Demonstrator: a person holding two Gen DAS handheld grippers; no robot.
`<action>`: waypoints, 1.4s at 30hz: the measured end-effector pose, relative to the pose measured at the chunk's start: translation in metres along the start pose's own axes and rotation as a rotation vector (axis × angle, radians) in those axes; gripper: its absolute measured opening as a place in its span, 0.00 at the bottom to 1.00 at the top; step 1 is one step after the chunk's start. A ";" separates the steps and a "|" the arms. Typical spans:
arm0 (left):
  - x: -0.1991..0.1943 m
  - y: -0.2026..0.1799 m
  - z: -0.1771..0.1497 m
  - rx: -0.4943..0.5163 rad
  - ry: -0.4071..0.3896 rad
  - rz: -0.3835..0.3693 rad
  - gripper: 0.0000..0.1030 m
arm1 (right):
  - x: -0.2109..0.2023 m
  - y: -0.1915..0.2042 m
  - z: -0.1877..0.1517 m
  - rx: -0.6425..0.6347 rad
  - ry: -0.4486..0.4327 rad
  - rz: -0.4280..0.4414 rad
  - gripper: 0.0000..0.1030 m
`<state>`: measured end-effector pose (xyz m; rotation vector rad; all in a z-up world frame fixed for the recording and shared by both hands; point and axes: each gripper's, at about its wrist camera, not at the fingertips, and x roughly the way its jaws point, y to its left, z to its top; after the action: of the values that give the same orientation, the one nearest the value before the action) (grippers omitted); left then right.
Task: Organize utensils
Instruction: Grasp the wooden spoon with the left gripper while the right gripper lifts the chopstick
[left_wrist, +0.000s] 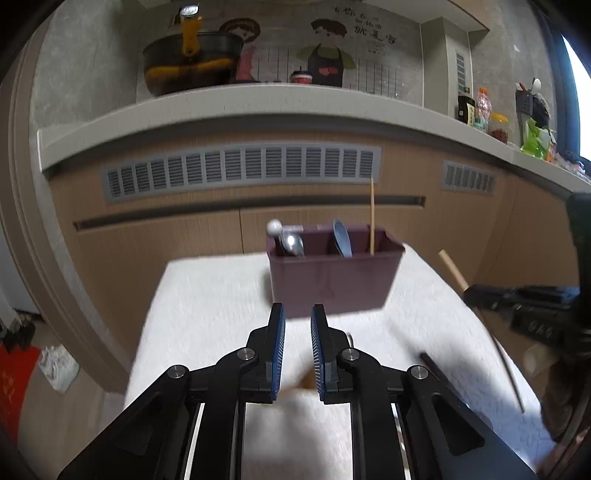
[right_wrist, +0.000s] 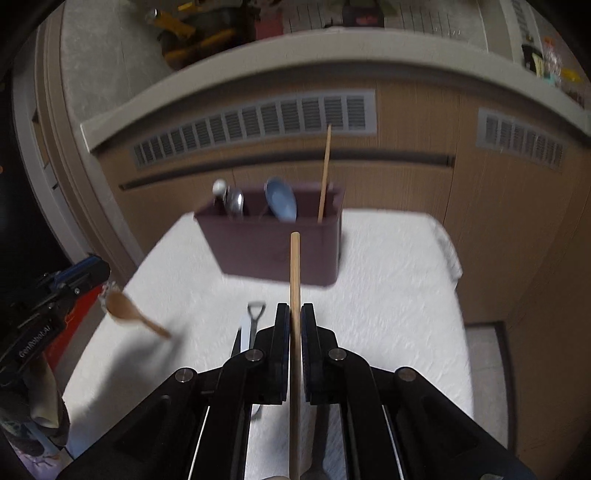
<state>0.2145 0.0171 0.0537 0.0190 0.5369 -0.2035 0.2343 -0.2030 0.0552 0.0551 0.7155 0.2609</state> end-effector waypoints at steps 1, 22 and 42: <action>0.003 0.005 0.005 -0.004 -0.001 -0.004 0.14 | -0.002 -0.002 0.007 0.004 -0.014 0.005 0.06; 0.133 0.037 -0.063 -0.064 0.546 -0.277 0.23 | 0.008 -0.026 -0.003 0.016 0.069 -0.048 0.06; 0.056 -0.070 -0.112 0.449 0.618 -0.384 0.40 | -0.013 -0.012 -0.014 0.007 0.063 0.013 0.06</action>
<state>0.1908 -0.0537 -0.0688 0.4294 1.1017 -0.7034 0.2180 -0.2190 0.0515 0.0585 0.7792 0.2739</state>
